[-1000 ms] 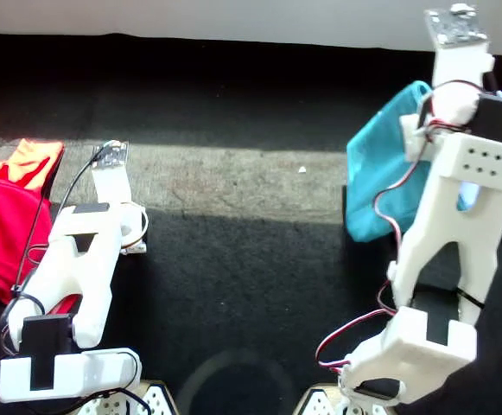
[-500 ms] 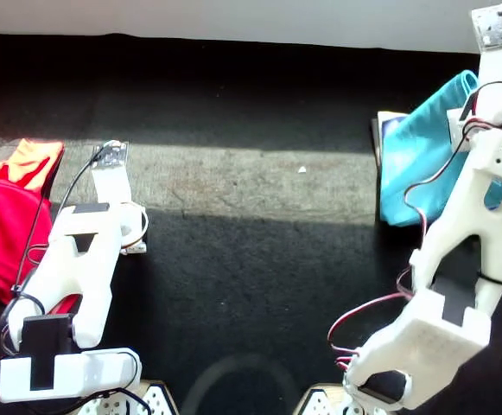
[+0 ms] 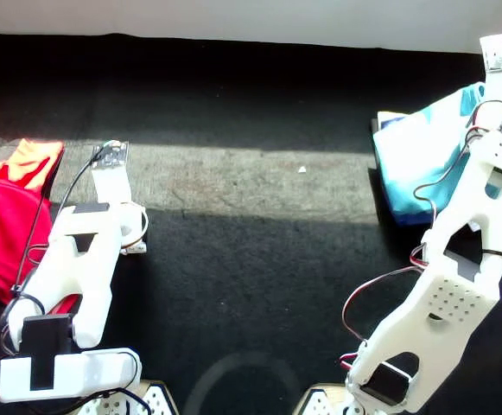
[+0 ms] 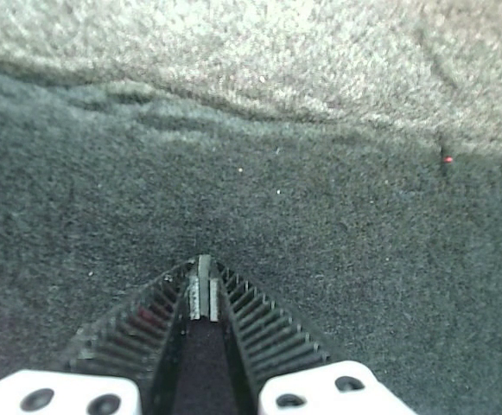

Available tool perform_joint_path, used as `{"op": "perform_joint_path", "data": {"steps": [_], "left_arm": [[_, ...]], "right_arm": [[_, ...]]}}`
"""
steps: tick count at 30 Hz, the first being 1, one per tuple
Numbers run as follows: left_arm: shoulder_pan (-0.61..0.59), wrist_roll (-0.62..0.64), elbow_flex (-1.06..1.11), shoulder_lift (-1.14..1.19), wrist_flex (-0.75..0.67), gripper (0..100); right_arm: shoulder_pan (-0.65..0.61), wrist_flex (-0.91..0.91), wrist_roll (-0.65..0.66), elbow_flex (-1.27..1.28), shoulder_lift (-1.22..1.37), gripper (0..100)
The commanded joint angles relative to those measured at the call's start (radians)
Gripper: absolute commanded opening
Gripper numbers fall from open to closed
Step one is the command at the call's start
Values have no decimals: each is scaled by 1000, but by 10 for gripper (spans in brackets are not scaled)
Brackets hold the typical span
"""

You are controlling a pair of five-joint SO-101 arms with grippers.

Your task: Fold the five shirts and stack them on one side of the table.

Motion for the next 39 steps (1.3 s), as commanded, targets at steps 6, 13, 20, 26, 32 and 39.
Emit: {"op": "perform_joint_path", "data": {"steps": [6, 13, 20, 26, 32, 39], "left_arm": [[-7, -6, 1, -15, -25, 9], [-7, -6, 1, -15, -25, 9], [-7, -6, 1, -15, -25, 9], [-7, -6, 1, -15, -25, 9], [-7, -6, 1, -15, -25, 9], [-7, -6, 1, -15, -25, 9]], "right_arm": [[41, -107, 8, -13, 41, 6], [70, -111, 8, -13, 84, 29], [99, -111, -114, -44, 87, 190], [101, -107, -262, -222, 81, 190], [48, -105, -347, -432, 82, 183], [-2, -39, -242, -380, 91, 7]]}}
